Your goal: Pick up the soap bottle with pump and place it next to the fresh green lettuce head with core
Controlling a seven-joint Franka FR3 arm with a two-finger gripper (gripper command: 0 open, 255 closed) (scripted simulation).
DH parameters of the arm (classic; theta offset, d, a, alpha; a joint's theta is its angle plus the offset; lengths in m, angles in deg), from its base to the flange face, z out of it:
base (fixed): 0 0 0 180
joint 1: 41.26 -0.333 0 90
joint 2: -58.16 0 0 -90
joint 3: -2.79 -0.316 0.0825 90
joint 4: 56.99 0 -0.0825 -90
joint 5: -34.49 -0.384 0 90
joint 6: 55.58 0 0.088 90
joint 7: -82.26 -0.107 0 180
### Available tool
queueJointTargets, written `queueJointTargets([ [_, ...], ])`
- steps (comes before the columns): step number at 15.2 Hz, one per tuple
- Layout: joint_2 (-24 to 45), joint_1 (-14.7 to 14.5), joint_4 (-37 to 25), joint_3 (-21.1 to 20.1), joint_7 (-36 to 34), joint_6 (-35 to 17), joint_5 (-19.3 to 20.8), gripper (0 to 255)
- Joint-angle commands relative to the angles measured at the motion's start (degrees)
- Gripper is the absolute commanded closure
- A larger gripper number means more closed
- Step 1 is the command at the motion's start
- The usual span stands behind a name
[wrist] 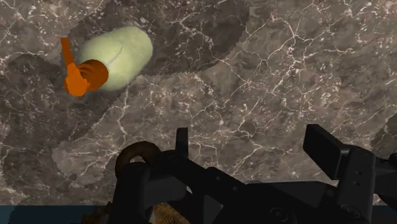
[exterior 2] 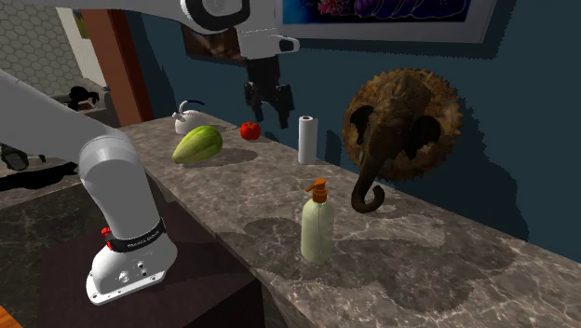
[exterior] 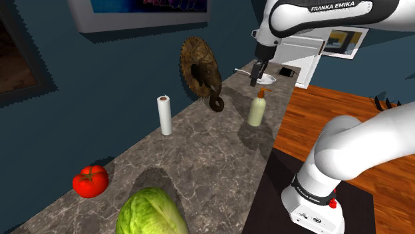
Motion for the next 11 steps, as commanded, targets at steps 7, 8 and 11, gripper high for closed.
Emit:
queueJointTargets([
  [7,10.23,1.67,-2.99,11.61,10.71,-6.23,1.09,0],
  [8,11.89,1.68,-3.69,13.08,12.15,-6.99,0.85,0],
  [11,17.31,1.47,-6.18,17.54,16.75,-9.15,-0.56,0],
])
